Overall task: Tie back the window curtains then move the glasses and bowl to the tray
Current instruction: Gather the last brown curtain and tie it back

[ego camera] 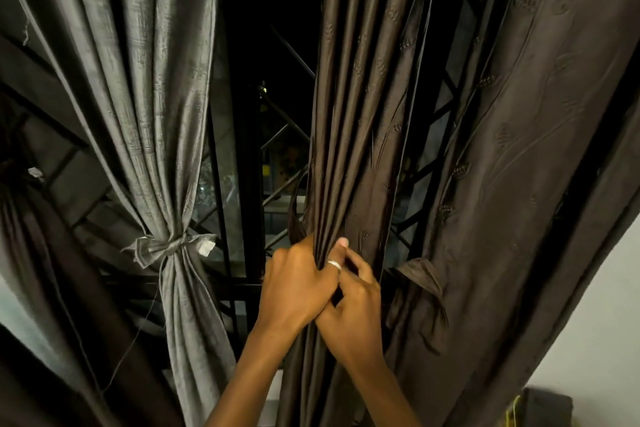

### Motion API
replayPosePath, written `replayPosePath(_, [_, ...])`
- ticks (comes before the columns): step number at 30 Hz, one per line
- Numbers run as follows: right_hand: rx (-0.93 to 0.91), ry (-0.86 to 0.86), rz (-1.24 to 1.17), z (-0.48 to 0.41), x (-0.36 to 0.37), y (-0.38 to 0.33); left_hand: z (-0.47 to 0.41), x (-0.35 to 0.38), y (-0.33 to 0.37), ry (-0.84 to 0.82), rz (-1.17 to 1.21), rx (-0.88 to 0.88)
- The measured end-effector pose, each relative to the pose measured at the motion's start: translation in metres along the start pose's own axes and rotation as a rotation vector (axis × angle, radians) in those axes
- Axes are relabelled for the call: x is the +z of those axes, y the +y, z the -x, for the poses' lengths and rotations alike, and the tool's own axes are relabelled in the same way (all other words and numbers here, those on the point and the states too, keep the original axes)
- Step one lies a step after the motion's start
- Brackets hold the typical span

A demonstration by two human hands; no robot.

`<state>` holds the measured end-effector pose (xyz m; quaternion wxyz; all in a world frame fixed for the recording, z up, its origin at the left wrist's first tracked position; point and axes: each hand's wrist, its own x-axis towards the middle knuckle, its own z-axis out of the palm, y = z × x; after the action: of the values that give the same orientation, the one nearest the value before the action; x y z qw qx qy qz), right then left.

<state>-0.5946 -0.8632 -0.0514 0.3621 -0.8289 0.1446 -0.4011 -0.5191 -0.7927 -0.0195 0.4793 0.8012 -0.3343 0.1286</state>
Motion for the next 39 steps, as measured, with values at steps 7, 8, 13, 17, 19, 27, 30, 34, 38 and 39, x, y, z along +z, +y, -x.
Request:
replayPosePath(7, [-0.140,-0.016,-0.248,-0.014,-0.007,0.010,-0.001,-0.001,-0.006,-0.012,0.078,0.004])
replayPosePath(8, [-0.106,-0.030,-0.314,-0.016,-0.007,0.013,-0.001,-0.001,-0.005,-0.035,0.130,0.019])
replayPosePath(13, [0.087,-0.195,-0.793,-0.023,-0.012,0.020,0.003,-0.001,-0.003,-0.168,0.310,0.066])
replayPosePath(17, [0.090,-0.304,-0.738,-0.033,-0.017,0.014,0.003,-0.001,-0.009,-0.241,0.267,0.128])
replayPosePath(19, [0.102,-0.314,-0.621,-0.038,-0.016,0.008,0.002,0.000,-0.012,-0.304,0.219,0.120])
replayPosePath(27, [0.240,-0.127,-0.456,-0.046,-0.011,0.000,0.003,-0.007,-0.018,-0.495,-0.001,0.198])
replayPosePath(30, [0.377,-0.044,-0.433,-0.051,-0.015,0.006,0.003,-0.018,-0.019,-0.578,-0.024,0.169])
replayPosePath(34, [0.522,-0.060,-0.469,-0.053,-0.021,0.013,-0.001,-0.026,-0.014,-0.024,-0.044,0.129])
replayPosePath(38, [0.499,-0.077,-0.450,-0.051,-0.022,0.012,-0.016,-0.027,-0.005,0.251,-0.215,0.005])
replayPosePath(39, [0.499,-0.084,-0.432,-0.051,-0.022,0.012,-0.020,-0.028,-0.005,0.222,-0.213,-0.013])
